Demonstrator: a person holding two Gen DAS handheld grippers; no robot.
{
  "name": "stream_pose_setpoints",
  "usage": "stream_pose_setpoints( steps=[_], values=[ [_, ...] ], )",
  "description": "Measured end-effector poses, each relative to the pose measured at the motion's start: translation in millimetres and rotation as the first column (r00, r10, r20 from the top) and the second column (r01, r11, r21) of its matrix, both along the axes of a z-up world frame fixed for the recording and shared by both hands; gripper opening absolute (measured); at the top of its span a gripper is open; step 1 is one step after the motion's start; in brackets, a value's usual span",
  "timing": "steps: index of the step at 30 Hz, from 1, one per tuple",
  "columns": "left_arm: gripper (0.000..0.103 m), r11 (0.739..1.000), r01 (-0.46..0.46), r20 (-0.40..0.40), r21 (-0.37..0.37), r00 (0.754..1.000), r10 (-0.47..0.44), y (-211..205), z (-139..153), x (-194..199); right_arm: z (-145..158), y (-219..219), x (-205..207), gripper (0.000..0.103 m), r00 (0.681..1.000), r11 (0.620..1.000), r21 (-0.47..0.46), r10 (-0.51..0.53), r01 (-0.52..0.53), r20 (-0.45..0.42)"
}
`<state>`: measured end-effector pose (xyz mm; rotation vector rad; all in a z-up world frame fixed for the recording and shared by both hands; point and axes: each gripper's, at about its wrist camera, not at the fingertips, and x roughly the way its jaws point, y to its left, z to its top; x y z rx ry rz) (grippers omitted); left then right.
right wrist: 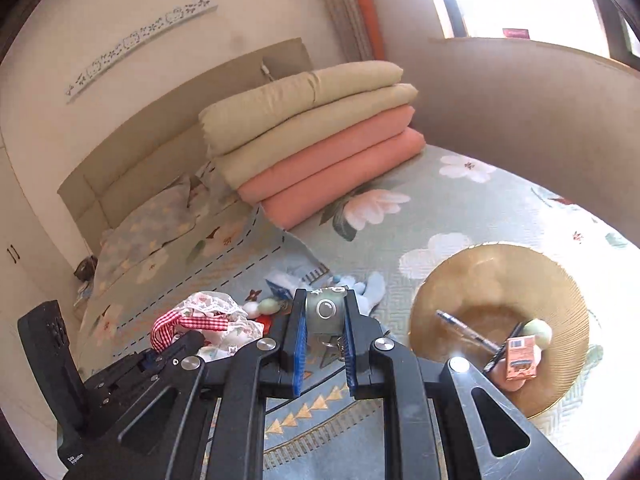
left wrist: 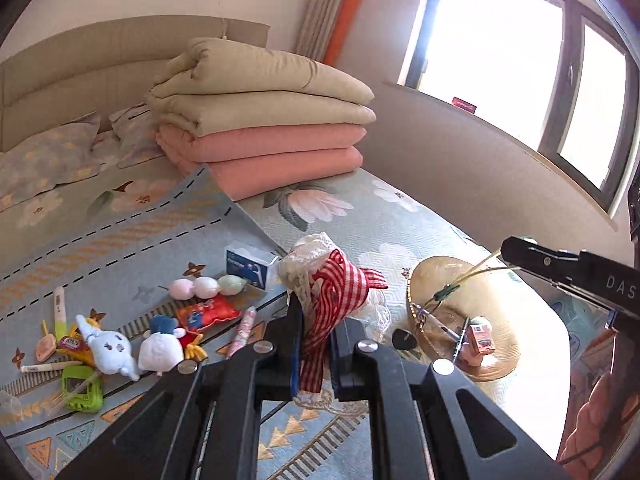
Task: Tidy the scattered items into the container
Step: 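Carry the lace bag with the left tool while the right tool carries the keychain to the basket, then open the right tool to drop the keychain while the left tool releases the lace bag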
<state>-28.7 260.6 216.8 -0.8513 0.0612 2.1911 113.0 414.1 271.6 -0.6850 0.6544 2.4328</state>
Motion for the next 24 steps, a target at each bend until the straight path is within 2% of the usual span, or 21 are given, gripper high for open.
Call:
stream_pose_setpoints(
  steps=[4, 7, 10, 16, 24],
  values=[
    [0.008, 0.995, 0.099, -0.018, 0.026, 0.995, -0.099, 50, 10, 11, 22, 33, 33, 0.016, 0.993, 0.993, 0.050, -0.106, 0.108, -0.042],
    [0.008, 0.985, 0.171, -0.018, 0.038, 0.985, -0.170, 84, 6, 17, 20, 55, 45, 0.016, 0.985, 0.983, 0.070, -0.167, 0.169, -0.040],
    [0.008, 0.971, 0.233, 0.026, 0.051, 0.972, -0.235, 112, -8, 21, 0, 73, 49, 0.016, 0.974, 0.971, 0.084, -0.224, 0.222, 0.013],
    [0.008, 0.947, 0.305, 0.129, 0.104, 0.940, -0.317, 159, -42, 30, -46, 105, 57, 0.016, 0.955, 0.960, 0.022, -0.280, 0.279, 0.098],
    [0.008, 0.938, 0.343, 0.220, 0.041, 0.913, -0.344, 193, -100, 38, -90, 126, 63, 0.016, 0.936, 0.949, -0.038, -0.300, 0.312, 0.186]
  ],
)
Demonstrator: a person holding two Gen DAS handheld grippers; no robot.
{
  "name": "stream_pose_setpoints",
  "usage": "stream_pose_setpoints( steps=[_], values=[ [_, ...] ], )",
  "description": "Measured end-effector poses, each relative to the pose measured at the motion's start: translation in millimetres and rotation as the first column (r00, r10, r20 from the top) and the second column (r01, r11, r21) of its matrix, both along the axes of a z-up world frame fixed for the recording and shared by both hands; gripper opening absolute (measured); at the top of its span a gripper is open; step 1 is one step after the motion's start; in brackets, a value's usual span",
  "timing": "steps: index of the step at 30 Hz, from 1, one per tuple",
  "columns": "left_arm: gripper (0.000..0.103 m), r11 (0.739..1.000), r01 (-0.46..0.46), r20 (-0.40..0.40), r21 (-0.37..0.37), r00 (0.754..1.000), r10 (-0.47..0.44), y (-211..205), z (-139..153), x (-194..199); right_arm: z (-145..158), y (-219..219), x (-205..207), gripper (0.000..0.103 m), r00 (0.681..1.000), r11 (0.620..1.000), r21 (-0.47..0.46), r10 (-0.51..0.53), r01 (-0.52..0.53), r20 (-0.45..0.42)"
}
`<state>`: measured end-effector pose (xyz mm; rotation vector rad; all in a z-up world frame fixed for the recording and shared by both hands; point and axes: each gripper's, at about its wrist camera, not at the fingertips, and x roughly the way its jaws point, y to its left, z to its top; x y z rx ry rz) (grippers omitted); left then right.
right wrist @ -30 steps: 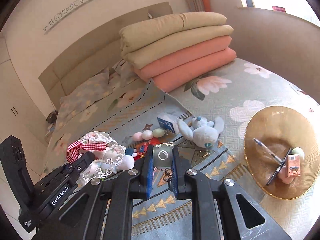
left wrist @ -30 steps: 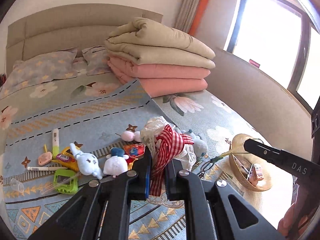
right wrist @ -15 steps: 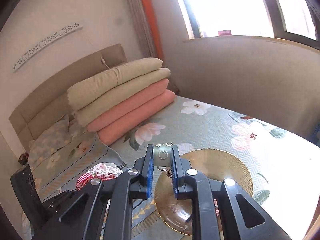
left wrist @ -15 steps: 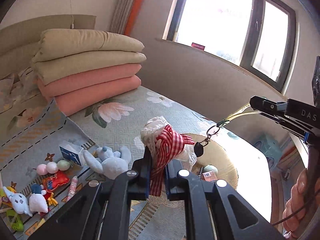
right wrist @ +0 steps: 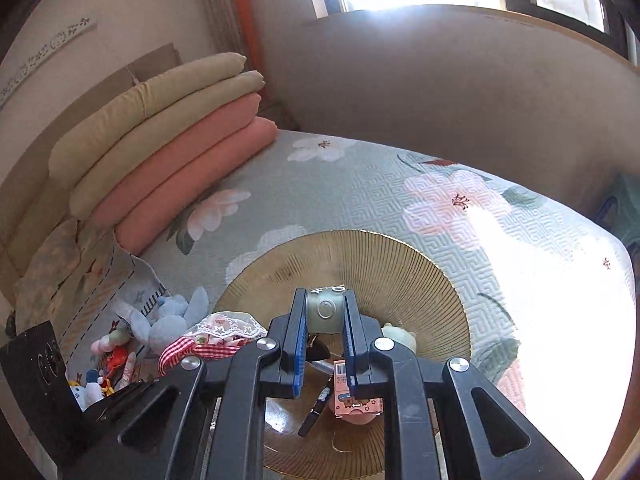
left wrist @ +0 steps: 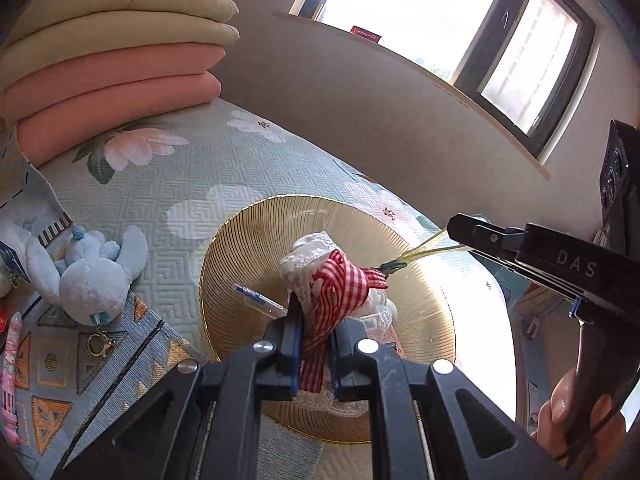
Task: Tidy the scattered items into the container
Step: 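Open the right tool to drop the keychain while the left tool releases the lace bag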
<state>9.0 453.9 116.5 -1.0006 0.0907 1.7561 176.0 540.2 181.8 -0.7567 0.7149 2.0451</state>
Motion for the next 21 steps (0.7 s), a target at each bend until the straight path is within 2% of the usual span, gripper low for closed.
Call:
stream_pose_setpoints(
  steps=[4, 6, 7, 9, 10, 11, 12, 16, 18, 21],
  values=[
    [0.008, 0.999, 0.002, 0.023, -0.033, 1.000, -0.001, 5, -19, 3, -20, 4, -1, 0.016, 0.999, 0.999, -0.049, -0.005, 0.007, 0.035],
    [0.018, 0.999, -0.008, 0.046, -0.046, 0.999, 0.010, 4, -24, 1, -26, 5, -1, 0.016, 0.999, 0.998, -0.068, -0.015, 0.018, 0.049],
    [0.027, 0.999, -0.010, 0.064, -0.049, 0.998, 0.013, 4, -25, 0, -28, 6, -1, 0.017, 0.998, 0.997, -0.075, -0.022, 0.026, 0.059],
    [0.050, 0.998, -0.025, 0.084, -0.054, 0.996, 0.030, 0, -24, -1, -29, 6, -1, 0.025, 0.997, 0.995, -0.096, -0.025, 0.032, 0.074],
    [0.069, 0.998, -0.037, 0.089, -0.053, 0.995, 0.042, -3, -22, -2, -29, 7, -2, 0.044, 0.997, 0.993, -0.110, -0.022, 0.030, 0.078],
    [0.071, 0.998, -0.047, 0.088, -0.036, 0.995, 0.050, -7, -19, -2, -28, 6, -2, 0.061, 0.997, 0.993, -0.116, -0.020, 0.028, 0.075],
    [0.071, 0.998, -0.052, 0.083, -0.020, 0.995, 0.053, -12, -15, -1, -25, 4, -1, 0.064, 0.997, 0.993, -0.111, -0.023, 0.031, 0.070],
    [0.071, 0.996, -0.080, 0.077, -0.032, 0.994, 0.083, -36, -5, -5, -8, -8, -2, 0.067, 0.999, 0.996, -0.081, -0.023, 0.026, 0.045],
    [0.071, 0.994, -0.104, 0.061, -0.043, 0.992, 0.107, -56, -1, -8, -3, -16, -8, 0.072, 0.999, 0.997, -0.081, -0.007, 0.010, 0.032],
    [0.071, 0.984, -0.168, 0.046, -0.066, 0.984, 0.171, -94, 4, -18, 1, -35, -21, 0.073, 0.999, 0.996, -0.088, 0.035, -0.034, 0.015]
  ],
)
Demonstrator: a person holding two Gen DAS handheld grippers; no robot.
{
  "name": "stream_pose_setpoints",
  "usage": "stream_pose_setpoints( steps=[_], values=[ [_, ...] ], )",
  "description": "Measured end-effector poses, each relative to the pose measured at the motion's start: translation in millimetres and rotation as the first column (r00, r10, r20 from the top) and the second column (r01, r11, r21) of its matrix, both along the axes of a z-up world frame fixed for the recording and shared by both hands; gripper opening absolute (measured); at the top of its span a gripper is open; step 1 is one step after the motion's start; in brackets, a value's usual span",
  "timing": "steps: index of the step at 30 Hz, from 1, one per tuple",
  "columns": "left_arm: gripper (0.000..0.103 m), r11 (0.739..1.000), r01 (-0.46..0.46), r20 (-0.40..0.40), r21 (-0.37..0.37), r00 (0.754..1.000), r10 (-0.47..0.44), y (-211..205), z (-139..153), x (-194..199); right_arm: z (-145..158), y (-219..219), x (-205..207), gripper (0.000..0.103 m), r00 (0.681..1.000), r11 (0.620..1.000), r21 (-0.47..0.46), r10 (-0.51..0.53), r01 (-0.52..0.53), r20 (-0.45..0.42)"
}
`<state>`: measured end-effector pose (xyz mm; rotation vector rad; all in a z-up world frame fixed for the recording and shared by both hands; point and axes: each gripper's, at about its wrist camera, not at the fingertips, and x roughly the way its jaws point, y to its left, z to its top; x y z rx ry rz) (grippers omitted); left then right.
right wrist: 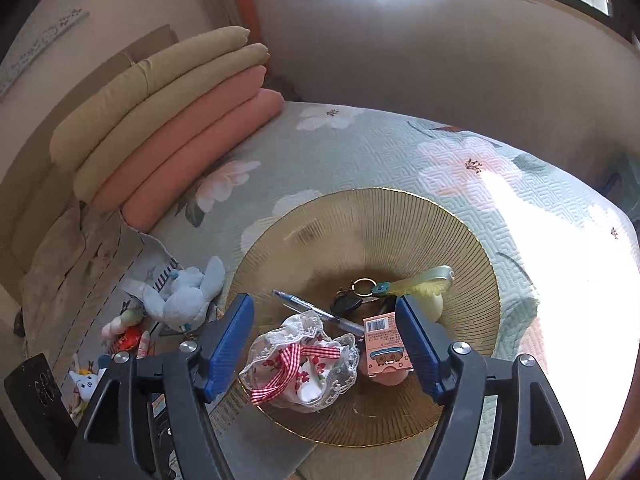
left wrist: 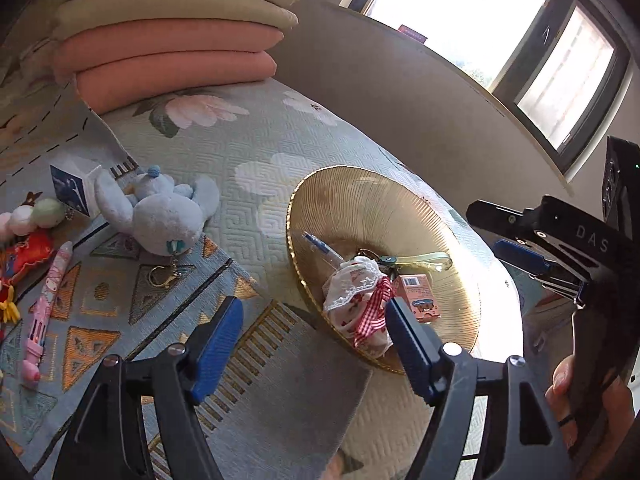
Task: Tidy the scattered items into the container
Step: 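Open the right tool to drop the keychain while the left tool releases the lace bag, then grasp the green timer with the left tool while the right tool grasps the yellow box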
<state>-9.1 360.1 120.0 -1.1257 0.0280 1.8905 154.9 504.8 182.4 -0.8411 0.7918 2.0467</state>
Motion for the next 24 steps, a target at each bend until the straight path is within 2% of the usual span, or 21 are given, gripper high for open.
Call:
stream_pose_setpoints(
  steps=[4, 7, 9, 13, 16, 18, 20, 22, 24],
  values=[
    [0.071, 0.988, -0.153, 0.000, -0.016, 0.988, 0.153, -70, 3, -25, 5, -31, -31, 0.073, 0.996, 0.996, -0.007, 0.092, -0.092, 0.011],
    [0.071, 0.954, -0.297, -0.008, -0.028, 0.955, 0.297, -133, 4, -49, 8, -61, -60, 0.073, 0.985, 0.985, -0.014, 0.170, -0.170, 0.024],
    [0.071, 0.913, -0.406, -0.006, -0.048, 0.914, 0.406, -180, 1, -67, 7, -85, -83, 0.073, 0.972, 0.972, -0.040, 0.234, -0.233, 0.024],
    [0.071, 0.808, -0.586, 0.064, -0.063, 0.806, 0.589, -276, -22, -95, -1, -141, -136, 0.073, 0.922, 0.919, -0.092, 0.387, -0.383, 0.027],
    [0.071, 0.770, -0.625, 0.153, -0.130, 0.754, 0.638, -328, -52, -111, -17, -190, -180, 0.074, 0.854, 0.853, -0.136, 0.516, -0.504, 0.067],
    [0.071, 0.763, -0.632, 0.223, -0.133, 0.731, 0.645, -351, -71, -115, -35, -220, -209, 0.075, 0.800, 0.795, -0.197, 0.596, -0.574, 0.076],
    [0.071, 0.771, -0.627, 0.281, -0.108, 0.725, 0.629, -366, -86, -116, -56, -244, -234, 0.075, 0.758, 0.746, -0.263, 0.648, -0.611, 0.077],
    [0.071, 0.793, -0.598, 0.308, -0.118, 0.737, 0.602, -368, -98, -120, -75, -262, -258, 0.075, 0.727, 0.716, -0.318, 0.678, -0.622, 0.106],
    [0.071, 0.810, -0.574, 0.265, -0.122, 0.768, 0.583, -361, -99, -121, -92, -275, -274, 0.075, 0.705, 0.707, -0.340, 0.693, -0.621, 0.152]
  ],
)
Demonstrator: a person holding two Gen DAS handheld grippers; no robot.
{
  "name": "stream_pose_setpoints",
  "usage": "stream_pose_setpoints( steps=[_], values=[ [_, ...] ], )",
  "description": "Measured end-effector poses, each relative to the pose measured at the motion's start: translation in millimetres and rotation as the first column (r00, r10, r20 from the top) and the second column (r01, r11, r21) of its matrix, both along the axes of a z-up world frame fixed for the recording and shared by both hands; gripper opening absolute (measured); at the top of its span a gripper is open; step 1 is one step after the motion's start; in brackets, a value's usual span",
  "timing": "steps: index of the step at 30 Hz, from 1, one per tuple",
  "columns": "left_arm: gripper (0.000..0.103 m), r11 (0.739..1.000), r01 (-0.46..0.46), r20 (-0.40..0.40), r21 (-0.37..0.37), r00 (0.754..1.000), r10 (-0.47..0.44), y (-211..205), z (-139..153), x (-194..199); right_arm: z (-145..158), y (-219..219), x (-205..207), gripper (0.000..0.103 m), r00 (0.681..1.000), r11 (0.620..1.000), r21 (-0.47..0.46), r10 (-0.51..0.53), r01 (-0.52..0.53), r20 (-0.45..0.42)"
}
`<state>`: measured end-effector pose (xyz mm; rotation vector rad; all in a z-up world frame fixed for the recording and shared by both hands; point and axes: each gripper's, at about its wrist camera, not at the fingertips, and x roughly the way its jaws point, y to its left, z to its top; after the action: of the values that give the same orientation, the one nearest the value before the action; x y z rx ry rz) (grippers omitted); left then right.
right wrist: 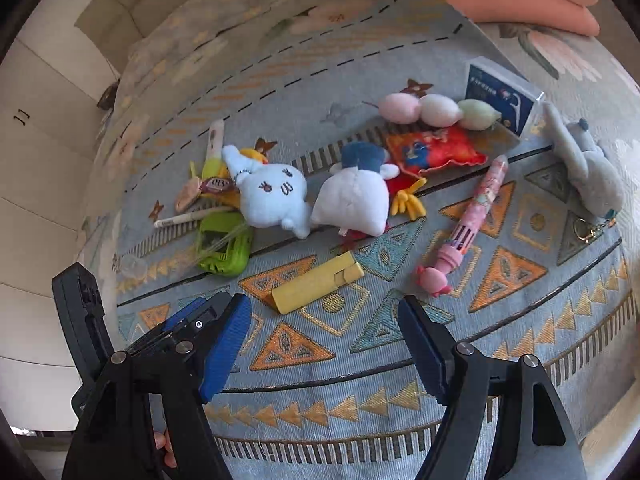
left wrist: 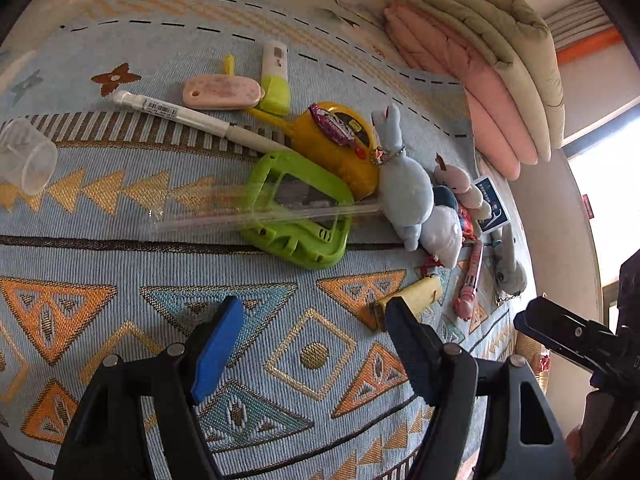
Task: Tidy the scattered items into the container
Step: 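Grasp the green timer with the left tool while the right tool grasps the yellow box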
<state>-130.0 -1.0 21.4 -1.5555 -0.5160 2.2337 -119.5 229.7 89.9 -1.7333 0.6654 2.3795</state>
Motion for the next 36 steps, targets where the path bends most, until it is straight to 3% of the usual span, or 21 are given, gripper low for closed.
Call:
stream_pose_setpoints(
  steps=[4, 8, 10, 13, 15, 19, 22, 25, 27, 29, 31, 33, 36],
  values=[
    [0.072, 0.997, -0.003, -0.095, -0.072, 0.995, -0.004, 13, -1, -16, -24, -11, -8, 0.075, 0.998, 0.996, 0.071, 0.042, -0.045, 0.036],
    [0.075, 0.999, -0.047, -0.145, -0.011, 0.988, 0.045, 7, -7, -24, -42, -15, -5, 0.075, 0.991, 0.984, 0.121, 0.129, -0.133, 0.033],
    [0.076, 1.000, -0.026, -0.149, -0.013, 0.989, 0.023, 6, -6, -27, -50, -16, -4, 0.075, 0.986, 0.977, 0.131, 0.164, -0.168, 0.035],
    [0.076, 0.994, -0.021, -0.193, -0.111, 0.981, 0.000, 9, 1, -32, -61, -11, -6, 0.076, 0.986, 0.981, 0.099, 0.166, -0.168, 0.026],
    [0.076, 0.983, -0.042, -0.231, -0.178, 0.973, -0.001, 5, 6, -34, -61, -9, -7, 0.082, 0.985, 0.981, 0.087, 0.172, -0.171, -0.005],
    [0.078, 0.995, -0.017, -0.227, -0.098, 0.974, -0.006, -8, 0, -39, -63, -16, -11, 0.090, 0.979, 0.977, 0.075, 0.202, -0.199, -0.040],
    [0.081, 0.994, 0.004, -0.242, -0.105, 0.970, -0.030, 0, -1, -41, -67, -32, -12, 0.097, 0.967, 0.957, 0.154, 0.254, -0.247, -0.026],
    [0.085, 0.980, 0.027, -0.267, -0.198, 0.960, -0.080, 18, -2, -38, -74, -52, -12, 0.098, 0.954, 0.913, 0.287, 0.300, -0.289, 0.008],
    [0.085, 0.964, 0.055, -0.271, -0.260, 0.954, -0.128, 28, -2, -35, -74, -58, -10, 0.098, 0.951, 0.900, 0.322, 0.310, -0.294, 0.002],
    [0.084, 0.952, 0.084, -0.273, -0.295, 0.947, -0.169, 32, -2, -32, -74, -54, -8, 0.096, 0.954, 0.911, 0.303, 0.299, -0.282, -0.012],
    [0.081, 0.950, 0.101, -0.279, -0.296, 0.942, -0.187, 32, -2, -29, -73, -49, -4, 0.091, 0.959, 0.921, 0.290, 0.281, -0.260, -0.034],
    [0.072, 0.954, 0.095, -0.286, -0.284, 0.941, -0.179, 27, 0, -28, -70, -45, -1, 0.081, 0.963, 0.928, 0.287, 0.264, -0.238, -0.051],
    [0.072, 0.964, 0.105, -0.291, -0.243, 0.940, -0.176, 20, 1, -28, -68, -37, 4, 0.081, 0.969, 0.942, 0.259, 0.238, -0.213, -0.068]
  ],
)
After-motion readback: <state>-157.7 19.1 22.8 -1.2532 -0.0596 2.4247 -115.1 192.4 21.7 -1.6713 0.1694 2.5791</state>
